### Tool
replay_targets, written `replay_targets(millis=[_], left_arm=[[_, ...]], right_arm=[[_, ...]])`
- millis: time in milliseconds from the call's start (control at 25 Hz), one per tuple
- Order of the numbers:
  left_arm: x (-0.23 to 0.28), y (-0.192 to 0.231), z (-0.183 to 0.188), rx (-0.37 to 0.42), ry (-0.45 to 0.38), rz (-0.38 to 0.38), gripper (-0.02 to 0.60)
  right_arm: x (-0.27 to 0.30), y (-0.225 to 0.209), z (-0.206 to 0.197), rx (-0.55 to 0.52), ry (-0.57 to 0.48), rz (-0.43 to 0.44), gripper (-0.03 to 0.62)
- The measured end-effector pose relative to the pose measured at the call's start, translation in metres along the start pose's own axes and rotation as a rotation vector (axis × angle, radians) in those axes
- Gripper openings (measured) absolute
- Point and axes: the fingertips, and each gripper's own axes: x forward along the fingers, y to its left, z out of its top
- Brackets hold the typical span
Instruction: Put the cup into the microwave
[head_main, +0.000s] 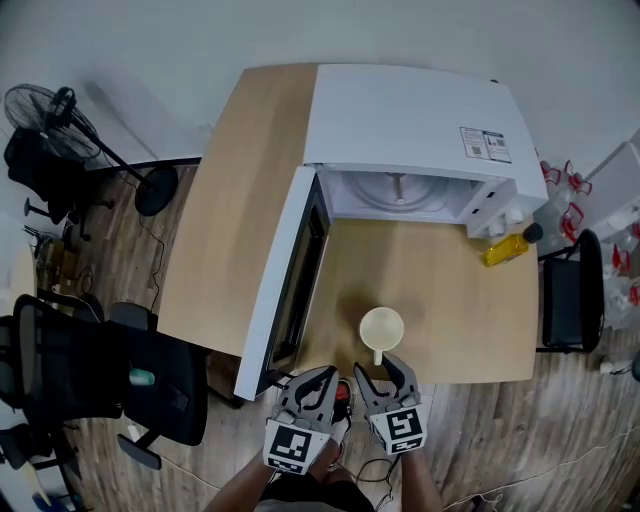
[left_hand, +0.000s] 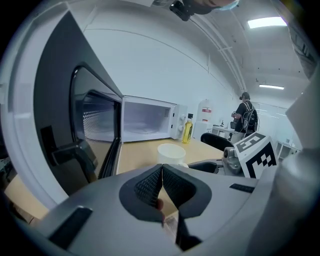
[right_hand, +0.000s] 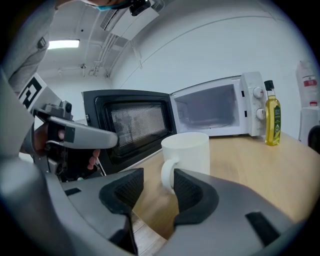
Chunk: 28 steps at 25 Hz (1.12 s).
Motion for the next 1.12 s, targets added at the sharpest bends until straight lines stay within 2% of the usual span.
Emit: replay_targets(millis=[160,360,560,760,1120], left_arm=[[0.001,0.000,-0.002,0.001,0.005,-0.006,0.025],[0.001,0.000,-0.003,0.004,0.008,-0.011,0.025],[0.002,-0.001,-0.003,0.005,0.009,-0.012,0.025],[0.003,0.000,-0.004,0.002,0.014,-0.011,0.025],[0.003,-0.009,0.009,0.025,0.002,-0.030,0.025]], right_arm=[[0.005,0.002,-0.002,-0.005,0.001,0.001,0.183],[0.007,-0.002,0.004,-0.005,0.004,-0.027,0.065],[0.008,0.000,0.008,-0.055,-0.037,-0.019,0.047],[0.009,-0.004,0.018,-0.054,-0.062,-0.018,0.038],[-0.014,-0.018,0.032,-0.060,-0.072,-0.072,0.031]])
